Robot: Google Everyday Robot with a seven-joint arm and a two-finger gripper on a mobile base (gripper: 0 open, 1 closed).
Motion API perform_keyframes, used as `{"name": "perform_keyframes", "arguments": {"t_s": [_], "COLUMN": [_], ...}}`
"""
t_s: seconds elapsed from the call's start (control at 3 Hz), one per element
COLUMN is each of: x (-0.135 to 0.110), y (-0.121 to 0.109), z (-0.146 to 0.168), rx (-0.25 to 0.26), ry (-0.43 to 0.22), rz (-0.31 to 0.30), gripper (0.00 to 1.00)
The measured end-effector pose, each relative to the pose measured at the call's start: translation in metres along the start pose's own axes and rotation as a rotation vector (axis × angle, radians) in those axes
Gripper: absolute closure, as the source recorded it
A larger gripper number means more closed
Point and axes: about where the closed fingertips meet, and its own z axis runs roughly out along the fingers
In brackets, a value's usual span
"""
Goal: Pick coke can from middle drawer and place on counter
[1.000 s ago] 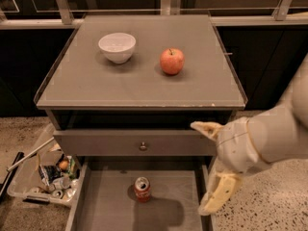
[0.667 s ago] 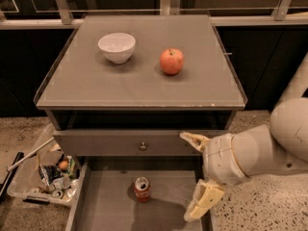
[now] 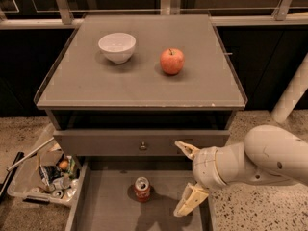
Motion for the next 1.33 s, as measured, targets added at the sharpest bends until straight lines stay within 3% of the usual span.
{"name": "perform_keyframes", "arguments": {"t_s": [0.33,0.67,1.33], "x": [0.000,0.016,0.075], "y": [0.001,0.004,0.003], "z": [0.001,0.022,0.095], "rx": [-0.003,-0.014,-0.003], "ry": [0.003,-0.023,-0.075], "rz": [-0.003,0.015,0.075], "gripper": [0.00,0.00,0.00]}}
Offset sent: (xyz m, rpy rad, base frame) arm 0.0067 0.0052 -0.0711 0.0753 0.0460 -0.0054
